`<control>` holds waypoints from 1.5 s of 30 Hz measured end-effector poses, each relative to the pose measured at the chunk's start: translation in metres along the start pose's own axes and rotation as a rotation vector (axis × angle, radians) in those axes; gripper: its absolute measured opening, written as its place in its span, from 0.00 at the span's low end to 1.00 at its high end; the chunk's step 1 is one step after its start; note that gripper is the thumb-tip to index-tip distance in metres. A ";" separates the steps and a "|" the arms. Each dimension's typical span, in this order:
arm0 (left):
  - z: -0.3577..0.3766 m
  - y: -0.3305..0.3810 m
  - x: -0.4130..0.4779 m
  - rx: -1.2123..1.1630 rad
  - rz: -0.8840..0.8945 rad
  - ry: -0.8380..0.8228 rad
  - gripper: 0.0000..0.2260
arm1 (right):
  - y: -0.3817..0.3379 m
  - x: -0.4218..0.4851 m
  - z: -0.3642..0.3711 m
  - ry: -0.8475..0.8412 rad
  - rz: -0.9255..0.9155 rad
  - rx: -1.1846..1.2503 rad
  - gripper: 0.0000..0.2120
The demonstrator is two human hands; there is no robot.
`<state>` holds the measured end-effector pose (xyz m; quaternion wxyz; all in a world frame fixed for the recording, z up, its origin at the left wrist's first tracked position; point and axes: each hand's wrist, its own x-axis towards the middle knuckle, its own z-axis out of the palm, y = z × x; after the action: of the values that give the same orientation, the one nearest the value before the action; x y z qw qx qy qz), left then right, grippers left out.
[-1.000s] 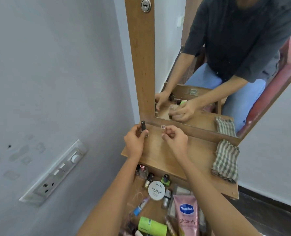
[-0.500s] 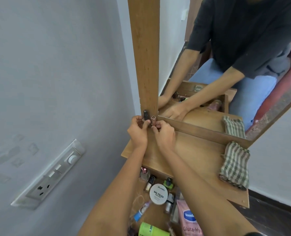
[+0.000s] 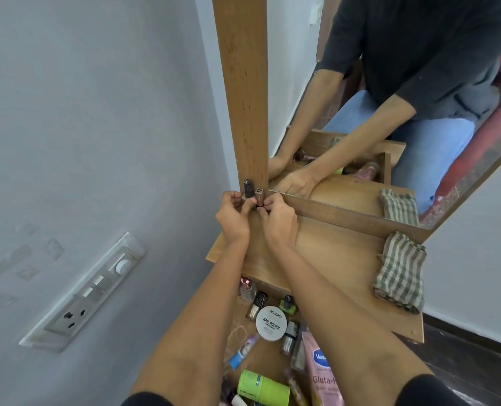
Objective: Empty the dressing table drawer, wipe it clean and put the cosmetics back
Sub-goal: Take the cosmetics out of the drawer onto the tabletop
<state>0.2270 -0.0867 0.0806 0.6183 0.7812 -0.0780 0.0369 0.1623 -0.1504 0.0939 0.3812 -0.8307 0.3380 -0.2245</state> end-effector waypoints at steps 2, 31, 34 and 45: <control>-0.001 0.001 -0.001 0.011 -0.021 -0.009 0.13 | 0.001 -0.001 -0.002 0.006 0.006 0.031 0.05; -0.115 -0.029 -0.147 0.649 0.056 -0.203 0.11 | 0.061 -0.172 0.012 -0.265 -0.055 0.058 0.25; -0.113 -0.031 -0.138 0.839 0.121 -0.326 0.12 | 0.058 -0.174 0.018 -0.259 -0.055 0.086 0.27; -0.109 -0.043 -0.125 1.042 0.426 -0.347 0.05 | 0.055 -0.179 0.022 -0.187 -0.020 -0.094 0.15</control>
<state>0.1149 0.0384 0.0458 0.1102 0.9438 -0.3048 0.0651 0.0346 -0.0345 0.0166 0.3694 -0.8684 0.3026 -0.1337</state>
